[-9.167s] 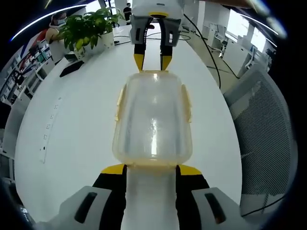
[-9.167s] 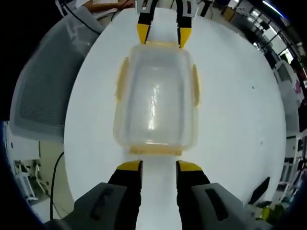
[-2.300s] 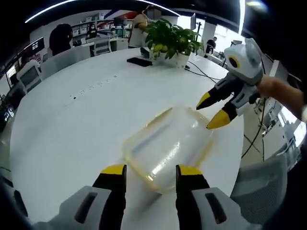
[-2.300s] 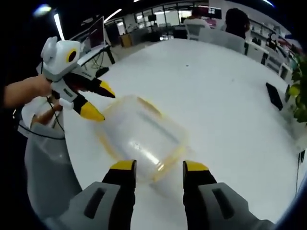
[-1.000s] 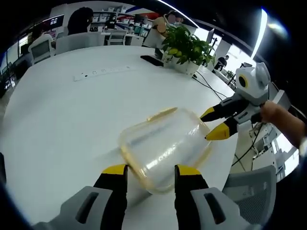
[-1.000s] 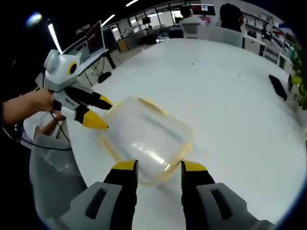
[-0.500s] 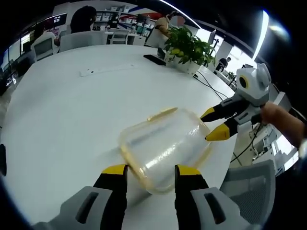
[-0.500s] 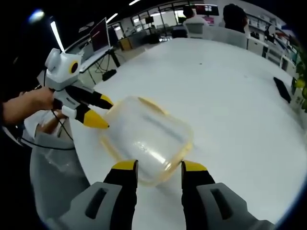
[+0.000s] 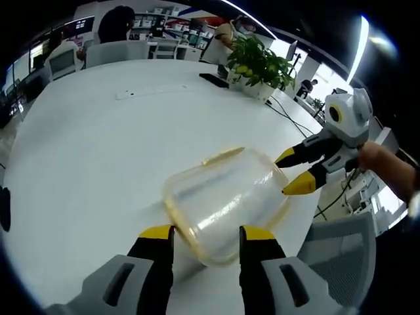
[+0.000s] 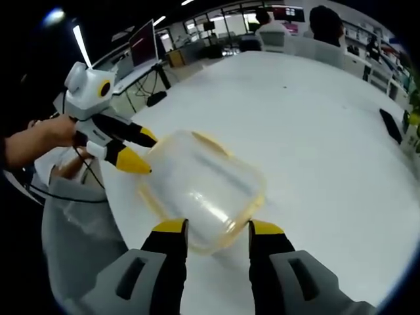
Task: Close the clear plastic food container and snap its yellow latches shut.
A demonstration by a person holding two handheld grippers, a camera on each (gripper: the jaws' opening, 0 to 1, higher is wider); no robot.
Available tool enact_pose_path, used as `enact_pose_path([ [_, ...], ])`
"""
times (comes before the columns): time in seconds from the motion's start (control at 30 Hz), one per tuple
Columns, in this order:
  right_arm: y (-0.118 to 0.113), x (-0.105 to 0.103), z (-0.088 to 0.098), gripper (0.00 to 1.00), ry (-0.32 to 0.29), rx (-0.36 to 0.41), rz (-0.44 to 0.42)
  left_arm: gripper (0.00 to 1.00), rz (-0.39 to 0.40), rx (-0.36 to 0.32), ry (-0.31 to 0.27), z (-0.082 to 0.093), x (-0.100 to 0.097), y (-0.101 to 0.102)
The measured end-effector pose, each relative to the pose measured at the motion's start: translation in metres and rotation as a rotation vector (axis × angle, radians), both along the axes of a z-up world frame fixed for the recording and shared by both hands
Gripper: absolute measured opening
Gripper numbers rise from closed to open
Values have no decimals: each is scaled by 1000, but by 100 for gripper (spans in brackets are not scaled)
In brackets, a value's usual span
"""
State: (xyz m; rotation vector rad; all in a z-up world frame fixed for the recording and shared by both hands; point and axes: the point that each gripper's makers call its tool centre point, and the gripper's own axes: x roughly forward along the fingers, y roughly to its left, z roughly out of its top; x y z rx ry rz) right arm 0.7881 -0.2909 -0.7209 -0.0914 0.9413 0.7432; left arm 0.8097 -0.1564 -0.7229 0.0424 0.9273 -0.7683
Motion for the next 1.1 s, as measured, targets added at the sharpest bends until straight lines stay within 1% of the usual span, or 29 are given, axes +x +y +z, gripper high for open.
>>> enact_pose_path([
  [0.4, 10, -9, 0, 34, 4, -4, 26, 34, 9, 7, 0, 0, -13, 10],
  [0.73, 11, -11, 0, 33, 3, -5, 39, 34, 6, 9, 7, 0, -16, 12],
  [0.8, 10, -10, 1, 32, -10, -16, 51, 33, -1, 12, 8, 0, -16, 13],
  [0.97, 11, -7, 9, 33, -43, -24, 67, 33, -12, 6, -11, 7, -14, 15],
  [1.1, 14, -5, 15, 32, -67, -26, 91, 33, -49, 37, -55, 14, -11, 18],
])
